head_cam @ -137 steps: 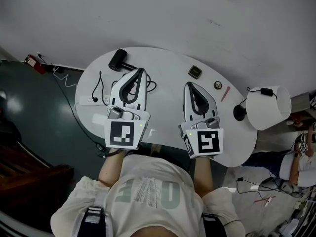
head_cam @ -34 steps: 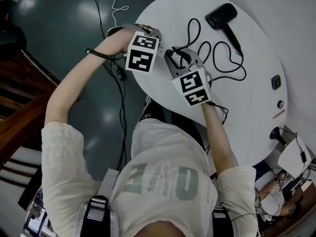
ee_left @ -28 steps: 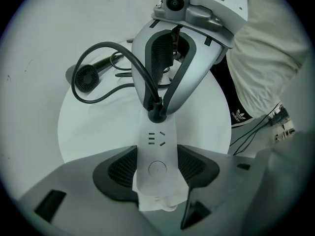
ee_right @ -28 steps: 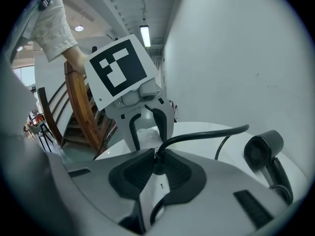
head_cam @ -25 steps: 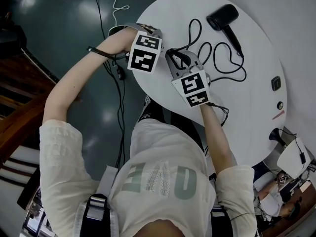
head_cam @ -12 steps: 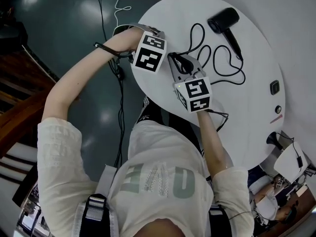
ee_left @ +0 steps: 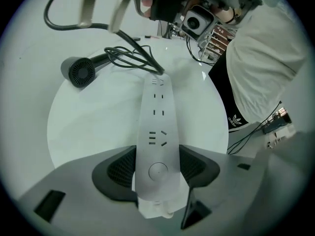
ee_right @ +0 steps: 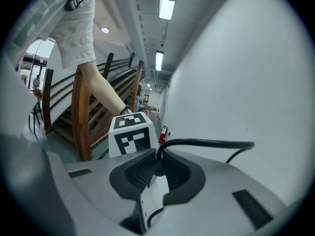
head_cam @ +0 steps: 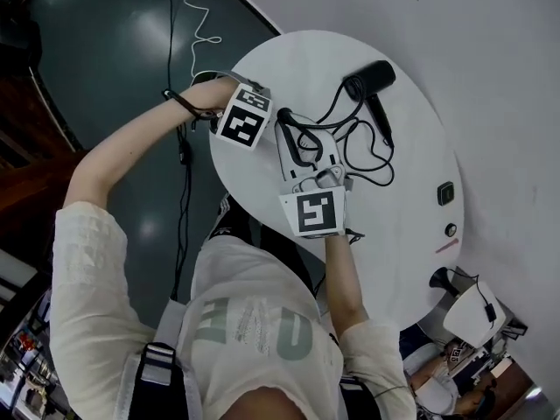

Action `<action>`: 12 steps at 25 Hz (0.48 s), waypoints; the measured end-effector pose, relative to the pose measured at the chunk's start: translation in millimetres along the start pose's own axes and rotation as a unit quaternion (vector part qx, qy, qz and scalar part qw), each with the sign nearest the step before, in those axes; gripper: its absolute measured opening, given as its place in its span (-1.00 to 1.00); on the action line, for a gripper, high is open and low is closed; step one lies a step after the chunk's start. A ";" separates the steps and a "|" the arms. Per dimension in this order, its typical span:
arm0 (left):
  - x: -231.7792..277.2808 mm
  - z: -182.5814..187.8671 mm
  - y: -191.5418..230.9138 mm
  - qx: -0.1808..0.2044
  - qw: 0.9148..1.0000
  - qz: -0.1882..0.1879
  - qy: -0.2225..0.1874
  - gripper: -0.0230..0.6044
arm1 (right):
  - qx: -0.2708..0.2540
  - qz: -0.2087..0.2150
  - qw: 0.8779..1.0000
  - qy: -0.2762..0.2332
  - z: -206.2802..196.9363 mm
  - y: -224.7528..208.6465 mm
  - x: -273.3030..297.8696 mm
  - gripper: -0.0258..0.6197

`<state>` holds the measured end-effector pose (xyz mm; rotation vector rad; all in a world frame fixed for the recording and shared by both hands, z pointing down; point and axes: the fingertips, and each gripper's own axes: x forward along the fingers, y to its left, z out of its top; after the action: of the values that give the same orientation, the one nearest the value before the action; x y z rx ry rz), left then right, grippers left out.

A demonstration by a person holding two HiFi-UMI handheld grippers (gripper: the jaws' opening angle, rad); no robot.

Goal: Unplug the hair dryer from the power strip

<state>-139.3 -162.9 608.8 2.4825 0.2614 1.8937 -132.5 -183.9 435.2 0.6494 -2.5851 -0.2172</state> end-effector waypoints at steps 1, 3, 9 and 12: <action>0.5 0.3 -0.8 0.000 1.000 -0.001 0.001 -0.10 | 0.002 -0.002 1.000 0.004 -2.0 -0.6 -4.1 -0.78; 0.1 0.0 0.2 0.002 1.000 -0.001 0.006 -0.10 | 0.013 -0.013 1.000 0.003 -1.7 -5.3 -9.9 -0.78; 0.9 -2.4 1.4 0.004 1.000 0.005 0.022 -0.10 | 0.068 -0.015 0.998 0.005 -5.3 -11.2 -25.5 -0.77; 2.1 -2.5 0.7 0.002 1.000 0.006 0.031 -0.10 | 0.144 0.027 0.989 0.018 -23.5 -2.2 -36.4 -0.77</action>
<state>-141.0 -163.5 611.6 2.4367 0.2526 1.9779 -92.1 -169.2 440.8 0.6740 -2.6189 0.1871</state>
